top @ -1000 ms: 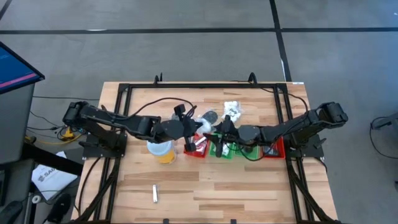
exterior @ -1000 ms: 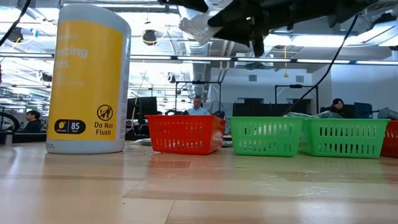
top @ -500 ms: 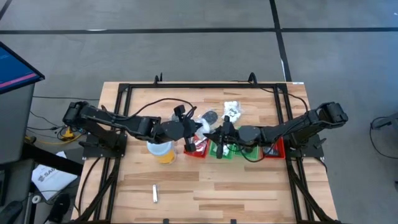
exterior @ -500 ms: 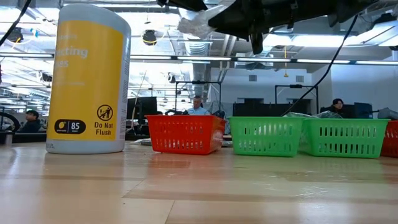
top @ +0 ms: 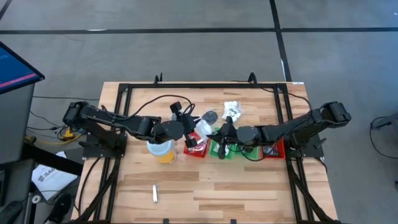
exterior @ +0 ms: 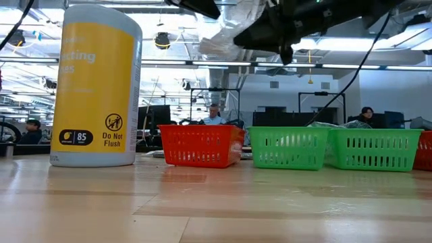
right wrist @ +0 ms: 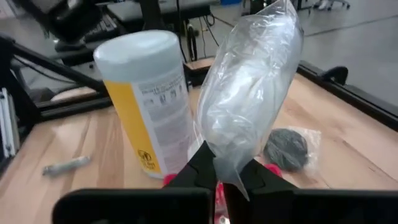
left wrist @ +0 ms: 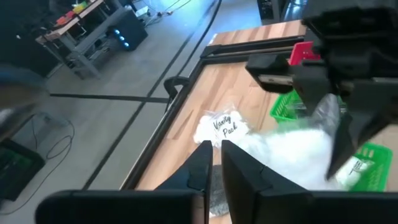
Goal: Pick & Place Travel size toiletries
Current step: Put the white cotton pack into the left green bin
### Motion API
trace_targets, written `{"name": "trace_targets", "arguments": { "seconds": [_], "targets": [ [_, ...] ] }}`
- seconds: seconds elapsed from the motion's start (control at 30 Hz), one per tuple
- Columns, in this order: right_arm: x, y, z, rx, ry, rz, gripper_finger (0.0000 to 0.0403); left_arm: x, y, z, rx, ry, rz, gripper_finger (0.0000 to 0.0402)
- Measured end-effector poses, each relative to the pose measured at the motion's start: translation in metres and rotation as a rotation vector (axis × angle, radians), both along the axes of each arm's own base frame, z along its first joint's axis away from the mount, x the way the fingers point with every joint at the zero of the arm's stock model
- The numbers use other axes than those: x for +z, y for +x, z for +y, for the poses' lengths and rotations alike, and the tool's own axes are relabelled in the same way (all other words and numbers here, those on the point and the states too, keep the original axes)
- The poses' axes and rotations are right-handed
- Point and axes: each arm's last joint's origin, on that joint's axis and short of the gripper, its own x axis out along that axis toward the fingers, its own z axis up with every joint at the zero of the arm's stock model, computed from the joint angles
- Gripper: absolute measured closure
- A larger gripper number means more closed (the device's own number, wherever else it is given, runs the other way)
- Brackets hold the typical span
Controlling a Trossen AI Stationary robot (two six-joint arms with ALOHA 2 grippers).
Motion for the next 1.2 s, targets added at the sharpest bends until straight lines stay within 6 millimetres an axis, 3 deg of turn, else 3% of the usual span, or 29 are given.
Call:
{"name": "trace_targets", "arguments": {
  "seconds": [0.23, 0.5, 0.87, 1.2],
  "targets": [
    [0.010, -0.030, -0.006, -0.043, 0.069, 0.160, 0.0402, 0.000, 0.000, 0.000, -0.003, -0.002, -0.001, 0.0372],
    [0.002, -0.057, -0.009, -0.120, 0.157, 0.375, 0.0402, 0.000, 0.000, 0.000, -0.005, -0.005, -0.002, 0.0373],
    [-0.024, -0.054, -0.002, -0.104, 0.225, 0.541, 0.0403, 0.000, 0.000, -0.001, -0.012, -0.035, -0.016, 0.0373],
    [-0.029, -0.052, 0.004, -0.063, 0.258, 0.564, 0.0403, 0.000, 0.001, -0.001, -0.033, -0.048, -0.014, 0.0372]
  ]
}}
